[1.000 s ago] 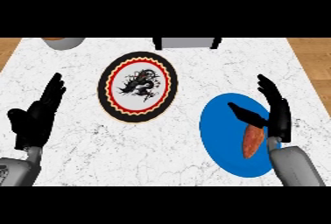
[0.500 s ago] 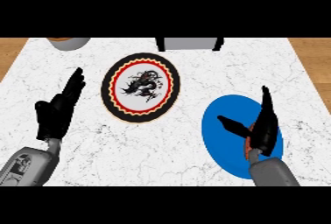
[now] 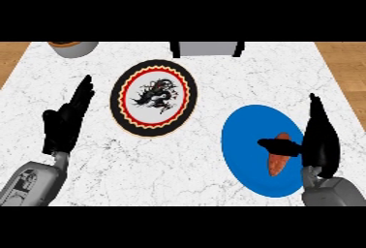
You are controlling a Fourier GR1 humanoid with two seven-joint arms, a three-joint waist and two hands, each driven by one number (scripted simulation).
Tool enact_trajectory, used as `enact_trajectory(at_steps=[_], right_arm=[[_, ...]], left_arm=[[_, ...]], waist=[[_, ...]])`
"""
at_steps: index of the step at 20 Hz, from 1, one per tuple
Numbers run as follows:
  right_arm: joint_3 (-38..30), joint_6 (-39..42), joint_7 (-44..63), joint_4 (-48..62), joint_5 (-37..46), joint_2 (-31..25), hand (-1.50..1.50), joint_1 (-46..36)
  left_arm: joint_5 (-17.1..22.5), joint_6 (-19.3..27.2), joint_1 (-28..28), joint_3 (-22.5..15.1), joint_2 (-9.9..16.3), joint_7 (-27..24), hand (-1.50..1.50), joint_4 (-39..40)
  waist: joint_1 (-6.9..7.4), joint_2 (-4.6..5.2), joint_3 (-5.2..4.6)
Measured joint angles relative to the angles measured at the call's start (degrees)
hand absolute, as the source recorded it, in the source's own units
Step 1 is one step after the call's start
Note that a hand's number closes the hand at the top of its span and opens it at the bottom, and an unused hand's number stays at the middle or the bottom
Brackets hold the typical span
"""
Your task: Pick the sweet potato from the plate and place it in the plate
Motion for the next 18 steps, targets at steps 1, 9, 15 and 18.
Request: enact_trajectory(at_steps=[1, 9, 15, 18], right_arm=[[-0.2, 3.2, 2.4, -1.6, -0.9, -0.8, -1.5, -0.1], [-3.2, 19.1, 12.5, -11.1, -8.5, -4.4, -1.5, -0.4], [-5.7, 23.2, 13.2, -11.4, -11.8, -4.2, -1.5, 0.0], [-6.0, 24.7, 13.1, -10.9, -12.5, -3.6, -1.5, 1.0]], left_arm=[[-0.2, 0.1, 0.1, -0.2, -0.3, -0.2, 0.0, 0.0], [-1.0, -0.7, -0.5, 0.0, -1.4, -0.4, 0.0, 0.4], [-1.9, -1.8, 0.0, 0.6, -2.2, -2.0, 0.0, 1.2], [-2.3, -2.1, -0.5, 0.9, -2.4, -0.6, 0.0, 0.6]], waist=[[0.06, 0.0, 0.01], [1.0, 0.3, 0.16], [1.48, 0.49, 0.24], [1.59, 0.49, 0.26]])
